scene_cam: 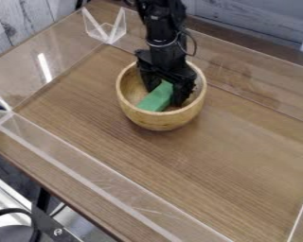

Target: Put the green block in the brown bowl

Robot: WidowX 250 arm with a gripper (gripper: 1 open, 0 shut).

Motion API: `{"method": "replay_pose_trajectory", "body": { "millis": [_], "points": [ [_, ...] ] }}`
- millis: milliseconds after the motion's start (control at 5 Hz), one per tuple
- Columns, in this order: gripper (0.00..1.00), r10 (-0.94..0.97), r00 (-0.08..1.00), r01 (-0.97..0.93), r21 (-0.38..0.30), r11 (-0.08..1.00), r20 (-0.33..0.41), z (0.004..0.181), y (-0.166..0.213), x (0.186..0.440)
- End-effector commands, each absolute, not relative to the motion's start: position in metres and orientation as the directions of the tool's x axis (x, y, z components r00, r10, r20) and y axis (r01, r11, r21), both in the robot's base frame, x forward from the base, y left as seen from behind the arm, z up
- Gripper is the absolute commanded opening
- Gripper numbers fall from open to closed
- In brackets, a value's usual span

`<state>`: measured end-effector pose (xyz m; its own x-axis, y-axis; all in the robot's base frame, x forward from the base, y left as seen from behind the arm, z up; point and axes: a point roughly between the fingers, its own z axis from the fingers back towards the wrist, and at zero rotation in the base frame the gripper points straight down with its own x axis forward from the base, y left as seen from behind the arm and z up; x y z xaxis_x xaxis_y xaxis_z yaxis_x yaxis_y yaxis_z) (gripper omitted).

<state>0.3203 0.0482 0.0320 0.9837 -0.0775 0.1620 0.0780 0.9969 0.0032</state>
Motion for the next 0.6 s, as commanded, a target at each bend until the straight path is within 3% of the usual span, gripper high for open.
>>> {"method": "replay_pose_trajectory", "body": {
  "millis": [0, 400],
  "points": [
    [1.00, -0.102, 0.960, 0.102, 0.012, 0.995, 0.261, 0.0633, 0.0530, 0.3344],
    [1.00, -0.129, 0.949, 0.134, 0.004, 0.991, 0.287, 0.0711, 0.0546, 0.3328]
  ]
}}
